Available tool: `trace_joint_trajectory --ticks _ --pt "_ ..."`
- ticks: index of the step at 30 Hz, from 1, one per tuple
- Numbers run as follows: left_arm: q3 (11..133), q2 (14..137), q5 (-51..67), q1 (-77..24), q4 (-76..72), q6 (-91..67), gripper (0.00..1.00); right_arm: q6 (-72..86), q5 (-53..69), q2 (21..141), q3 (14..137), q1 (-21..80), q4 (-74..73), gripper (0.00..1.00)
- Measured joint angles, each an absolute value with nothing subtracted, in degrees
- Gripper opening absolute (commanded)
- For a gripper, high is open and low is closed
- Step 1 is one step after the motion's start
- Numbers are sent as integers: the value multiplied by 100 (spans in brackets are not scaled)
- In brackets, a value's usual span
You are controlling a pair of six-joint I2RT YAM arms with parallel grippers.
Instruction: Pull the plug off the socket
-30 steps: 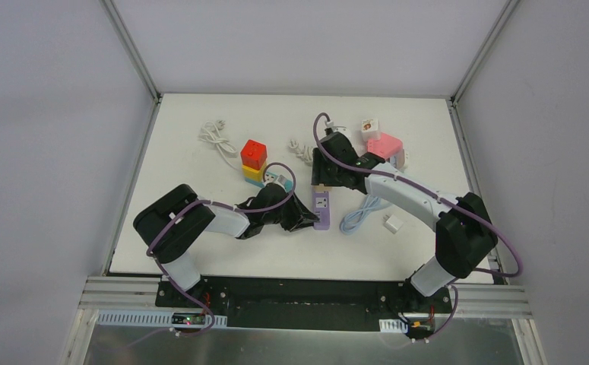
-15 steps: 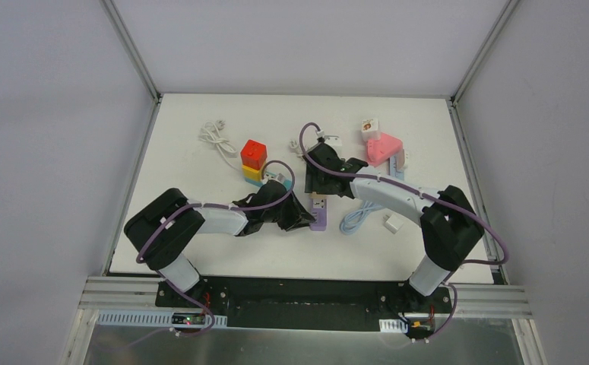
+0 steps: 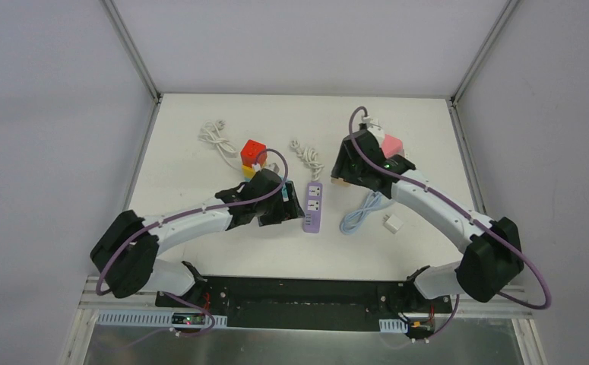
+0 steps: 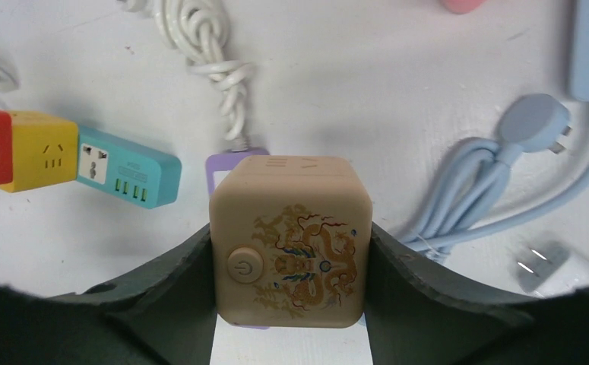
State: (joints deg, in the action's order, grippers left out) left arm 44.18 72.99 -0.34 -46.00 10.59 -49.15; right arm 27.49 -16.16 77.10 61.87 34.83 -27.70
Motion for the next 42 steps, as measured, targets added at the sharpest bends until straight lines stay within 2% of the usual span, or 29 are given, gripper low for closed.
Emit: trace_joint_trajectory --ticks 2,15,18,20,23,29,34,38,42 --pt "4532 6855 -283 -4600 1455 -4665 99 2797 -1468 7511 5905 3332 -2825 2" --pt "4434 5024 -1293 -4565 3044 -4263 99 3522 -292 6681 4307 2727 -3382 11" --pt "4329 4807 -1376 -4565 3256 -4268 99 3675 -95 6600 4176 2683 -3406 20" --pt "4250 4637 -1406 -4565 3369 -4274 99 3763 -54 6549 4136 2657 -3393 22" --pt "4128 4324 -1409 -4565 3505 -4281 99 3922 21 6399 4073 2613 -3387 22" --pt "4066 3774 -1409 -4565 3739 -4278 98 4180 130 5920 4051 2569 -3420 11" --pt "4060 3540 -1406 -4565 3951 -4270 98 4348 -296 5570 4174 2556 -3802 9" --pt "3970 3361 -1404 -4565 4021 -4265 98 4499 -908 5555 4313 2536 -4324 9" --pt "3907 3234 -1393 -4565 4058 -4259 98 4650 -1229 5588 4230 2530 -4678 17"
